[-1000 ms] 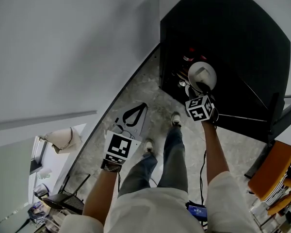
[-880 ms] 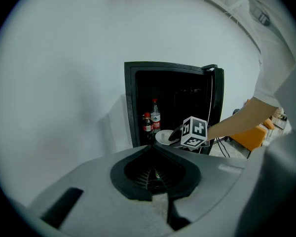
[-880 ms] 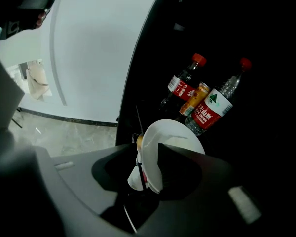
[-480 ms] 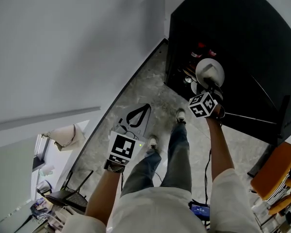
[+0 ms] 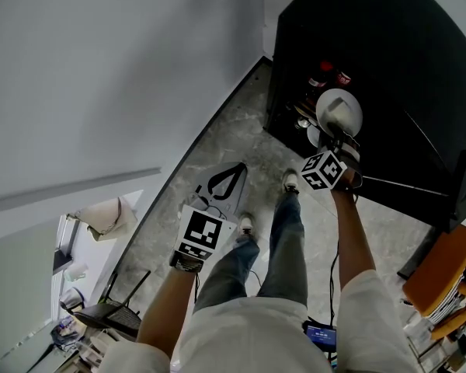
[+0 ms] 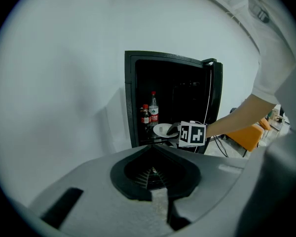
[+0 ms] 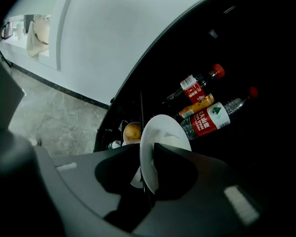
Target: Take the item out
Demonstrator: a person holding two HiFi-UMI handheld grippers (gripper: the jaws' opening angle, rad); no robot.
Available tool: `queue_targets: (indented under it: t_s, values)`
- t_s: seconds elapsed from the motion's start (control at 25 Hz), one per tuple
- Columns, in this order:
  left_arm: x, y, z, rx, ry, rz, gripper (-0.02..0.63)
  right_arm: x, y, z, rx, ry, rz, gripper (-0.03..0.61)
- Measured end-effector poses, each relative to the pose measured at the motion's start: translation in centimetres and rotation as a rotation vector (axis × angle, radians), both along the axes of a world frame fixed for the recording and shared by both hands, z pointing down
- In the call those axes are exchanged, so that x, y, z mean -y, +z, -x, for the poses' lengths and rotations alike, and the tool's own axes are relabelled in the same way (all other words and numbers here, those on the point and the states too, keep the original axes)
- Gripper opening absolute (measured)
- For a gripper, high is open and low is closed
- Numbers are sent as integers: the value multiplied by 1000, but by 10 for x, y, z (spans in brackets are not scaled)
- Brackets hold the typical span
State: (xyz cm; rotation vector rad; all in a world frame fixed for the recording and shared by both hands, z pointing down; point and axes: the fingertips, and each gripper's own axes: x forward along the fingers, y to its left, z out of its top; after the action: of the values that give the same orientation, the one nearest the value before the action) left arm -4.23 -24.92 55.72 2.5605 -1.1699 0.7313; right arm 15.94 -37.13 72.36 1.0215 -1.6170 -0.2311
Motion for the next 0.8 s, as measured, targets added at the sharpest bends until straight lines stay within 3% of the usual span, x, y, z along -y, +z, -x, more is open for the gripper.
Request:
queue_targets:
  t_s: [0.48,0.64,0.8]
  values:
    - [-1,1,4,-19,-19,-4,3,-21,-20,6,-69,-70,-102,37]
    - [-1,-3,2,-23,-19,-13,3,-21,-36,2,-125,-95,-164,11]
    - [0,-5,2,-23,-20,-20,3,-25,-35,-1,-170,-129,-170,11]
